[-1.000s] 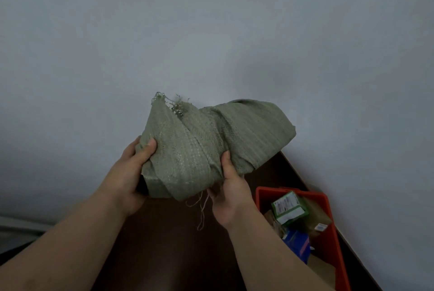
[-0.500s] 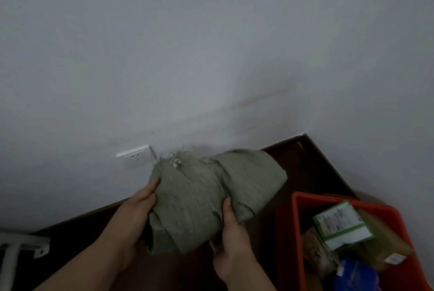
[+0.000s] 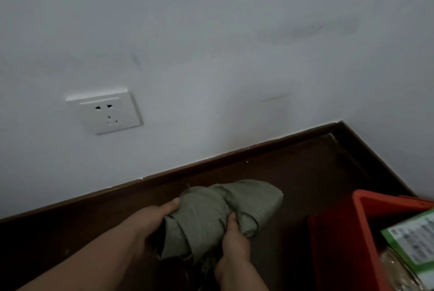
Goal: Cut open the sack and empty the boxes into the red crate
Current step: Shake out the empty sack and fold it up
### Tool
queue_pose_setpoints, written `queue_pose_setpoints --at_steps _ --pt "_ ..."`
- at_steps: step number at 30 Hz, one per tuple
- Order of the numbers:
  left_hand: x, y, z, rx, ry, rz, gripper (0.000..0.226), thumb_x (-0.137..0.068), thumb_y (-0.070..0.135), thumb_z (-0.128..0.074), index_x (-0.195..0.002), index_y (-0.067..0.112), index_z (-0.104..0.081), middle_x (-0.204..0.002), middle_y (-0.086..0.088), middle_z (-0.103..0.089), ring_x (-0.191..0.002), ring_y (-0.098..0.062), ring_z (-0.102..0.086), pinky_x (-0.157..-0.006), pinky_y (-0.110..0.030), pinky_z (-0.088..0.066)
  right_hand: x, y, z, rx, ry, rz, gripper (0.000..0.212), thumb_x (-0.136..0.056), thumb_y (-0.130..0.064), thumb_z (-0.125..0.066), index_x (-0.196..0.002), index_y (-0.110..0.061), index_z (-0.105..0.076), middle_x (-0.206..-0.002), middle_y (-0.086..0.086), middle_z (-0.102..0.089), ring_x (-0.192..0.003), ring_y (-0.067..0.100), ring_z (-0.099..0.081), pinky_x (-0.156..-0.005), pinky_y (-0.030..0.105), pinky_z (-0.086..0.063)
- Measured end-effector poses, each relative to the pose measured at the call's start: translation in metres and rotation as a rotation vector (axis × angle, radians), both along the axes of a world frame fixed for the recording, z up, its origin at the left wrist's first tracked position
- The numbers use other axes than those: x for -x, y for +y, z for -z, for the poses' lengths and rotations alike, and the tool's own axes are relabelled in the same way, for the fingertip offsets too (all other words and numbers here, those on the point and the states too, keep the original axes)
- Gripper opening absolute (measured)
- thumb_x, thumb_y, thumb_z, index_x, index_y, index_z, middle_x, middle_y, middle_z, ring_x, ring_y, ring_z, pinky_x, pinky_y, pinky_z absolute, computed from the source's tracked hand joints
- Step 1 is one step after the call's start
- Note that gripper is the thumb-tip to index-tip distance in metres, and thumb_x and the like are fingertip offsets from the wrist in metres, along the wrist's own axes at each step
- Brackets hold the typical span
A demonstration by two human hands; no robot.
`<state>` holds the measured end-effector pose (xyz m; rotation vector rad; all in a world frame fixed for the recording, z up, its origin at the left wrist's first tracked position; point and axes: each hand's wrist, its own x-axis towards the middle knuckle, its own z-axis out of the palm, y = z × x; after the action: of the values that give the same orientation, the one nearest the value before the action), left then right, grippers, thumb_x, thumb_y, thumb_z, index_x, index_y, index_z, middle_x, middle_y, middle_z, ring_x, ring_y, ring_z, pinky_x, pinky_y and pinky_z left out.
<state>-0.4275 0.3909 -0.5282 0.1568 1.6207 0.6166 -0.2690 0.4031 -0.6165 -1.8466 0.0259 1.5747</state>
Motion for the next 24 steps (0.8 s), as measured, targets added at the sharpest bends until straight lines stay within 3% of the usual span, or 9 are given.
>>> queue_pose_setpoints --at_steps 2,6,9,11,13,16,20,22,24 --pt "0.007 0.005 0.016 -0.032 0.045 -0.008 0.049 -0.085 0.046 -0.064 -0.118 0.010 -0.059 -0.108 -0.013 -0.065 -0.092 -0.030 -0.062 -0.081 -0.041 -0.052 0.008 0.009 0.016 0.004 -0.098 -0.026 0.093 -0.063 -0.067 -0.072 -0.133 -0.011 -0.049 -0.133 0.014 -0.057 -0.118 0.036 -0.056 -0.101 0.052 -0.047" --pt "0.022 -0.006 0.042 0.027 0.112 0.096 0.116 -0.055 0.062 -0.080 -0.150 0.031 -0.022 -0.144 -0.010 -0.048 -0.118 -0.034 -0.055 -0.081 -0.043 -0.052 0.024 0.019 0.030 -0.072 -0.071 -0.082 0.076 -0.082 -0.044 -0.070 -0.144 -0.013 -0.039 -0.141 0.011 -0.049 -0.125 0.033 -0.050 -0.108 0.049 -0.041" --pt "0.025 -0.013 0.052 0.013 0.139 0.170 0.091 -0.078 0.042 -0.075 -0.150 0.042 -0.019 -0.142 -0.007 -0.048 -0.107 -0.031 -0.058 -0.078 -0.044 -0.054 0.042 0.027 0.033 -0.089 0.068 -0.179 0.090 -0.068 -0.058 -0.076 -0.143 -0.023 -0.040 -0.139 0.007 -0.052 -0.121 0.030 -0.053 -0.102 0.048 -0.047" --pt "0.034 -0.009 0.064 -0.099 0.252 0.181 0.086 -0.082 0.032 -0.074 -0.149 0.041 -0.022 -0.141 -0.008 -0.049 -0.107 -0.031 -0.059 -0.076 -0.042 -0.056 0.048 0.035 0.024 -0.079 0.179 -0.253 0.074 -0.069 -0.056 -0.077 -0.131 -0.025 -0.051 -0.128 0.007 -0.060 -0.113 0.027 -0.059 -0.085 0.040 -0.056" --pt "0.046 -0.002 0.075 -0.207 0.395 0.199 0.087 -0.078 0.026 -0.077 -0.150 0.032 -0.027 -0.144 -0.009 -0.048 -0.118 -0.030 -0.057 -0.094 -0.042 -0.052 0.045 0.043 0.023 -0.054 0.249 -0.286 0.054 -0.080 -0.040 -0.074 -0.127 -0.020 -0.056 -0.119 0.008 -0.065 -0.106 0.025 -0.062 -0.072 0.032 -0.054" --pt "0.049 0.005 0.084 -0.239 0.468 0.242 0.087 -0.077 0.023 -0.077 -0.150 0.023 -0.031 -0.145 -0.009 -0.048 -0.125 -0.027 -0.054 -0.107 -0.042 -0.043 0.042 0.046 0.023 -0.006 0.278 -0.277 0.054 -0.080 -0.031 -0.076 -0.126 -0.011 -0.056 -0.102 0.009 -0.067 -0.090 0.024 -0.064 -0.068 0.033 -0.054" --pt "0.042 0.007 0.089 -0.256 0.567 0.240 0.079 -0.079 0.022 -0.076 -0.147 0.018 -0.038 -0.139 -0.009 -0.055 -0.122 -0.026 -0.056 -0.101 -0.033 -0.044 0.041 0.046 0.020 0.002 0.126 -0.213 0.123 -0.041 -0.041 -0.095 -0.144 -0.026 -0.029 -0.134 0.007 -0.055 -0.114 0.032 -0.059 -0.091 0.046 -0.052" --pt "0.043 0.007 0.086 -0.276 0.622 0.235 0.075 -0.078 0.021 -0.076 -0.144 0.017 -0.042 -0.135 -0.009 -0.058 -0.119 -0.026 -0.057 -0.096 -0.030 -0.044 0.030 0.046 0.016 -0.029 0.052 -0.208 0.128 -0.043 -0.039 -0.093 -0.146 -0.035 -0.018 -0.141 0.008 -0.047 -0.120 0.033 -0.053 -0.099 0.051 -0.047" --pt "0.044 0.007 0.081 -0.318 0.670 0.228 0.069 -0.078 0.018 -0.076 -0.140 0.014 -0.046 -0.129 -0.010 -0.061 -0.114 -0.025 -0.059 -0.089 -0.028 -0.042 0.020 0.046 0.016 -0.092 0.033 -0.182 0.112 -0.061 -0.031 -0.088 -0.147 -0.033 -0.016 -0.140 0.010 -0.047 -0.120 0.033 -0.054 -0.101 0.051 -0.047"
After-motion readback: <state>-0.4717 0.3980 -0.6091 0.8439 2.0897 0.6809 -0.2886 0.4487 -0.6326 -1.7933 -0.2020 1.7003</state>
